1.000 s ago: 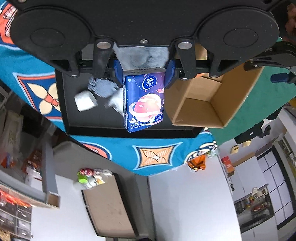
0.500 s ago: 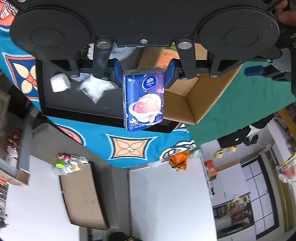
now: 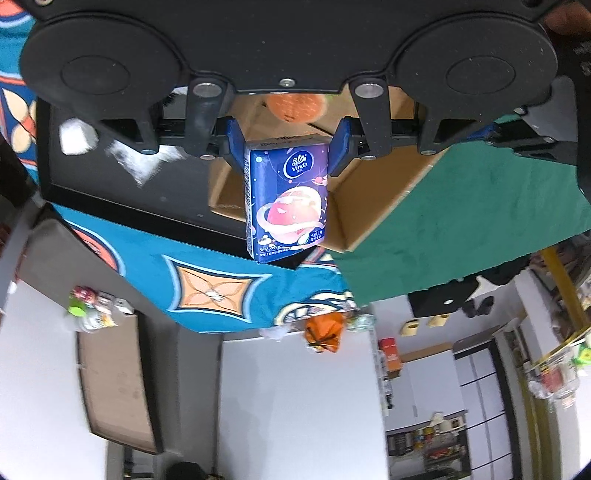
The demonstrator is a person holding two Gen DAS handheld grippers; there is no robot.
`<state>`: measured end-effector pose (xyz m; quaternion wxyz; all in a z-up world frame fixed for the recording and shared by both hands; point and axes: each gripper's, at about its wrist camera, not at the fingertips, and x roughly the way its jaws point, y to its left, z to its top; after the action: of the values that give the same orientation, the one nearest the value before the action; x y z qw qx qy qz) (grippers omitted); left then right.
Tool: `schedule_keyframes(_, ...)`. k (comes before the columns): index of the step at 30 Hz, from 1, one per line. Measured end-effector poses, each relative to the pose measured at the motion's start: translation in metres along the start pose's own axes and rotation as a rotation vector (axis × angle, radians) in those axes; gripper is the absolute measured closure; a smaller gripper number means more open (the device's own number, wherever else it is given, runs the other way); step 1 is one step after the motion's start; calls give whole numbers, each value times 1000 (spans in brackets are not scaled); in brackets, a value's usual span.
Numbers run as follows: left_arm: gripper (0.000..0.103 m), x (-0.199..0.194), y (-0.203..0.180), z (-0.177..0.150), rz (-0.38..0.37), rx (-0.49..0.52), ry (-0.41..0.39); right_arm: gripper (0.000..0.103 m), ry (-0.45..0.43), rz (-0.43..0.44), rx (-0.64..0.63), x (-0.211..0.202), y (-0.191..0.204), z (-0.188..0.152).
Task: Organize soft objects
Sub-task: 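Carry the tissue pack into the box and release it, then reach the right tool to the fluffy light-blue plush and grasp it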
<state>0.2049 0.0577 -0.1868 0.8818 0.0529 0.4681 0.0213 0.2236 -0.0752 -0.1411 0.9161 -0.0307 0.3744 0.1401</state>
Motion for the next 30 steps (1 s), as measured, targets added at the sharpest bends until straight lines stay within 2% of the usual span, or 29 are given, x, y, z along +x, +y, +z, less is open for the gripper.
schedule_keyframes(2, 91, 0, 1, 0, -3, -6, -1, 51, -1, 0, -25, 1, 7, 4)
schedule_keyframes(4, 91, 0, 1, 1, -4, -7, -2, 32, -10, -8, -60, 0, 12, 6)
schedule_keyframes(6, 91, 0, 1, 1, -4, -6, -2, 23, -20, -11, -77, -2, 13, 5)
schedule_keyframes(23, 86, -3, -9, 1, 55, 43, 0, 16, -3, -57, -13, -24, -29, -12)
schedule_keyframes(30, 75, -9, -14, 0, 105, 65, -27, 16, 0, -83, 48, -30, -53, -29)
